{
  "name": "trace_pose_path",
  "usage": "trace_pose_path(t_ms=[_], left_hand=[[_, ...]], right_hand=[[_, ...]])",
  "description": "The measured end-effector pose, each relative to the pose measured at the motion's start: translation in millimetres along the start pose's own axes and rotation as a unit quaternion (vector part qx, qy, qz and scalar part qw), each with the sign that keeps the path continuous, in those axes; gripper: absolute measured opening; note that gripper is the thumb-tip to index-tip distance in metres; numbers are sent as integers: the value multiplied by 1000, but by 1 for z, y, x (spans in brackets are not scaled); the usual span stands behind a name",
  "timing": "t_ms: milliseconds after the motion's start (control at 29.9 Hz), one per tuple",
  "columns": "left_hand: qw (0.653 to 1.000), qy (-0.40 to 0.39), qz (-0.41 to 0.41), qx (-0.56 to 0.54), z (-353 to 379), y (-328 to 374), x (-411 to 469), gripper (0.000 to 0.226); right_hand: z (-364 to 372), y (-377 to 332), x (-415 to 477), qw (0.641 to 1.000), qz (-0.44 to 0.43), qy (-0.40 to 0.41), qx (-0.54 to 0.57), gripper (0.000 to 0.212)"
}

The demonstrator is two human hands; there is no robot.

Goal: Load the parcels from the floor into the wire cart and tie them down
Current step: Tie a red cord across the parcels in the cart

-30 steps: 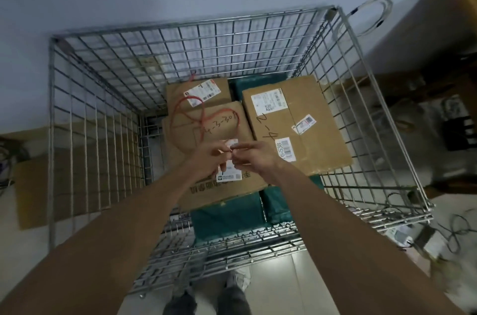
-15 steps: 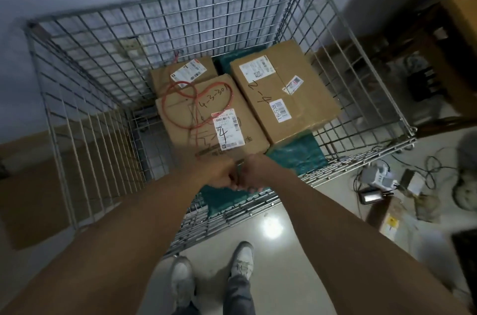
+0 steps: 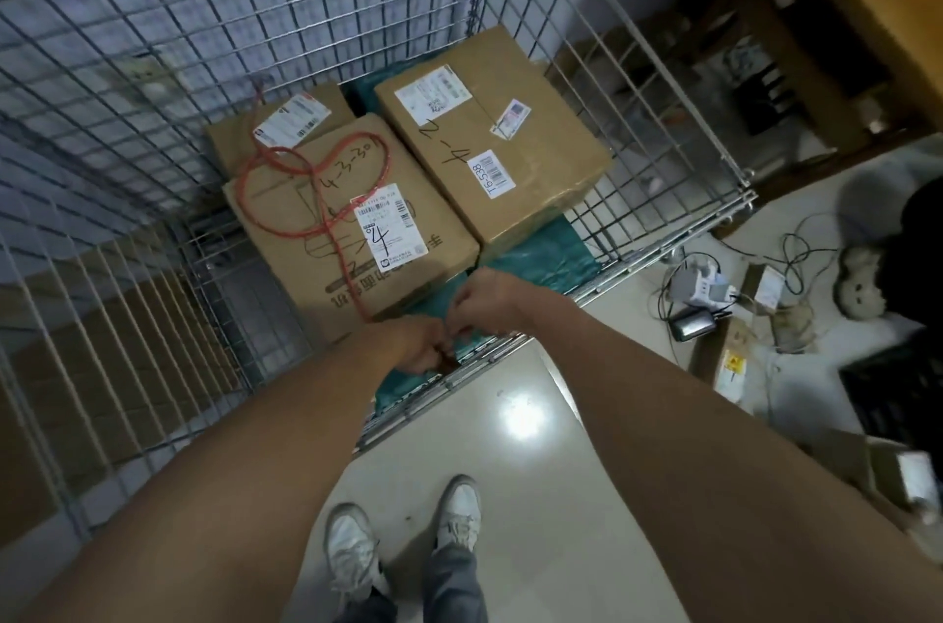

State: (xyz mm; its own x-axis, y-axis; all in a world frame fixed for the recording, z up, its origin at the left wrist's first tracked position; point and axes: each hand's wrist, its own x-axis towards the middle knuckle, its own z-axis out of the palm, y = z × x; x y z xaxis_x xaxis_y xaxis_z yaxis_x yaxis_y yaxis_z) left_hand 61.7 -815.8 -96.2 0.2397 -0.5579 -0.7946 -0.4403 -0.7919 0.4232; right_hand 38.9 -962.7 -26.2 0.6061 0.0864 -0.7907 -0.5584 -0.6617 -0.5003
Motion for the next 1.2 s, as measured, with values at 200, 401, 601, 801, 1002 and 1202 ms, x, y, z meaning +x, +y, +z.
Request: trace_pose_path(t_ms=[200,401,601,801,1002,1202], left_hand=[[995,-32,54,72,-8,8,-2,32],[996,-75,3,40,-10,10,6,29],[998,-51,-12,19,-5,8,5,21],[998,-54,-14,-31,0,-1,10,15],[995,-58,-35,-66,5,-8,17,21],[998,-61,-12,-2,-5,1,26,26]], right_hand=[[-34,5,-29,928,65,-293,222,17],[-18,15,-41,921,125,-364,61,25],[23,43,-48,932,141,-317,-102,57],[87,122,-36,941,158,8,300,48],[110,106,-12,879,126,66,454,42],[137,99,0,878,92,22,470,7]])
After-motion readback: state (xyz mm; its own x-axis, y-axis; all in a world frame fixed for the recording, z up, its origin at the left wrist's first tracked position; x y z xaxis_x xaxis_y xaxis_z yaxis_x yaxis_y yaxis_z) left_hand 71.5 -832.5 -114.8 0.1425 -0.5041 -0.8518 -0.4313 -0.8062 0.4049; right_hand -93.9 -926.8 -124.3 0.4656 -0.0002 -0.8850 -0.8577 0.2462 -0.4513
